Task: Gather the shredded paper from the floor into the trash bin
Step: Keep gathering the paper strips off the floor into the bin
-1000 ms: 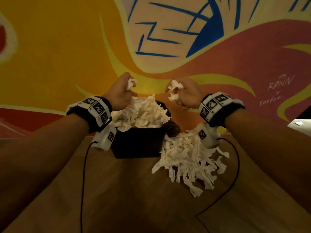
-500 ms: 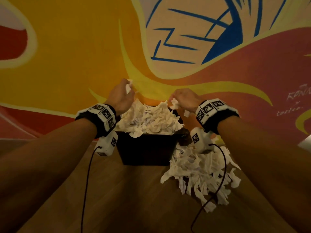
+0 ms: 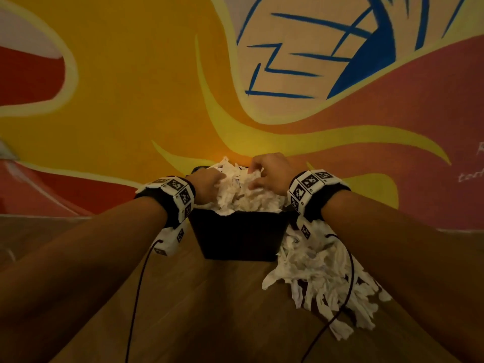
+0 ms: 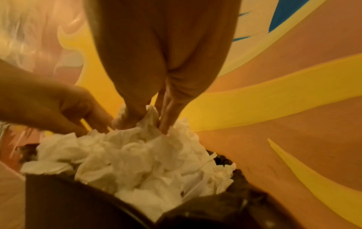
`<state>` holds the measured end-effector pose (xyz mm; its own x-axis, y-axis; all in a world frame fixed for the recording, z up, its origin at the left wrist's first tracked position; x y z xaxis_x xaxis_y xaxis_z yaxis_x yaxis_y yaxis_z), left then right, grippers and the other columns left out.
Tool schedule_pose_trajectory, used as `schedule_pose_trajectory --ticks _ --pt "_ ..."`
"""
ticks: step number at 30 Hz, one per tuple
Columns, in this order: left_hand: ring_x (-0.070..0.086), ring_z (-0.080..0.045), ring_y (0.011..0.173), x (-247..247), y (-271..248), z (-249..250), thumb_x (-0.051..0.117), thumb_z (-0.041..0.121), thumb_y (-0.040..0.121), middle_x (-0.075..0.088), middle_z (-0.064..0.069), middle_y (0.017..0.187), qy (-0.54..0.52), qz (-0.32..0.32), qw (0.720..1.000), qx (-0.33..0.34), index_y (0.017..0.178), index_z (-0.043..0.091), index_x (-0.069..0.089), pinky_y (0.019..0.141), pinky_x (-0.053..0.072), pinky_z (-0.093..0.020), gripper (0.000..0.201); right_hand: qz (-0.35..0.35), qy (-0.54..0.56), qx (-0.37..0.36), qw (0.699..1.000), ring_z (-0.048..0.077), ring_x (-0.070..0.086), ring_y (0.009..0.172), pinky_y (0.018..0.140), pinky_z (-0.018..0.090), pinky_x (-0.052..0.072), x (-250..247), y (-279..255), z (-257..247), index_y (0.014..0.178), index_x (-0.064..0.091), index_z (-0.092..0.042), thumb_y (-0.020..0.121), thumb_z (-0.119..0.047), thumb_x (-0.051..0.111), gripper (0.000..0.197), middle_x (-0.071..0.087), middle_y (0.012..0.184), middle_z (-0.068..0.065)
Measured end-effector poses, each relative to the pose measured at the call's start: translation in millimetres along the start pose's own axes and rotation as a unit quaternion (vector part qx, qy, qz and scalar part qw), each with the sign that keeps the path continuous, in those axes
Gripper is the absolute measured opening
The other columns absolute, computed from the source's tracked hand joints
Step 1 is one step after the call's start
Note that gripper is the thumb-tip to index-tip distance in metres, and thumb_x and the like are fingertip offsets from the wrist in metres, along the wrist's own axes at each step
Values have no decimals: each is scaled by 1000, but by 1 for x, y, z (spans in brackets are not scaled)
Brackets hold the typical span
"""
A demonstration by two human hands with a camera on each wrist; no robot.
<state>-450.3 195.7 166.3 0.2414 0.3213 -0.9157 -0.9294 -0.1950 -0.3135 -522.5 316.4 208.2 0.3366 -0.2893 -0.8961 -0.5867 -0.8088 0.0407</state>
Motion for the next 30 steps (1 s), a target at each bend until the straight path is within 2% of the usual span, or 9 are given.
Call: schedule_pose_trajectory --ticks 2,6,9,11,14,18,23,26,30 --pt "54 -26 114 -17 -1 -3 55 4 93 56 -7 128 23 82 996 7 128 10 55 92 46 -34 36 -4 -36 -15 999 20 54 95 75 25 39 2 -4 0 100 68 -17 77 -29 78 28 60 103 4" --pt "57 -26 92 -30 -8 -1 57 -1 85 62 -7 98 30 191 981 29 92 10 67 72 41 -30 16 -1 -59 -35 998 23 60 100 77 23 40 11 -10 -4 99 73 -10 83 -20 74 19 68 106 9" --pt "62 -18 83 -20 -8 6 59 3 85 71 -3 93 -28 138 989 45 85 14 73 71 43 -26 18 -14 -69 -60 996 23 61 100 63 11 36 20 -7 -17 106 70 -2 87 -7 68 20 63 116 13" --pt "63 -15 87 -16 -11 8 63 16 88 71 -1 97 -53 111 991 47 91 17 75 74 45 -26 13 -6 -100 -80 992 28 53 108 72 15 36 22 -7 -26 111 68 -3 91 -4 60 22 52 124 15" --pt "62 -18 101 -13 -17 6 68 31 87 67 1 111 -32 78 995 51 109 22 73 82 47 -29 24 -39 -125 -99 986 31 56 107 83 27 43 33 -7 -29 114 68 -5 93 -2 55 25 57 120 16" --pt "56 -26 115 -5 -18 -1 56 10 95 61 -6 130 36 25 998 49 123 14 66 99 45 -37 30 -65 -187 -99 975 32 60 95 74 35 50 46 -10 -26 108 69 -6 95 -16 53 23 63 105 13" --pt "55 -29 106 -5 -10 -2 49 4 97 55 -11 129 73 38 996 32 126 14 59 92 47 -43 32 -56 -237 -67 968 29 55 99 78 39 52 53 -11 -6 112 67 -16 95 -43 44 39 63 107 7" --pt "52 -26 85 6 -5 0 46 4 97 47 -12 118 85 -2 996 6 133 12 40 69 46 -34 37 -106 -168 -22 980 31 60 94 80 43 53 62 -10 9 118 65 -14 96 -42 42 42 66 107 12" --pt "47 -23 78 27 6 0 37 22 102 53 -15 105 93 -73 993 -9 119 2 47 72 39 -33 28 -154 -120 5 981 32 59 89 82 43 51 78 -10 15 101 65 -8 98 -42 36 44 63 105 16"
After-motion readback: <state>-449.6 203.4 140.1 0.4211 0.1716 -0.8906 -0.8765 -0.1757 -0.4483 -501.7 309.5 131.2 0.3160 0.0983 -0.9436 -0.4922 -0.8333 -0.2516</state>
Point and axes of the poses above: each hand's wrist, its own y-axis towards the middle knuckle, its own x-axis out of the palm, z = x × y, the point moved 8 cm from there along y, towards the middle knuckle
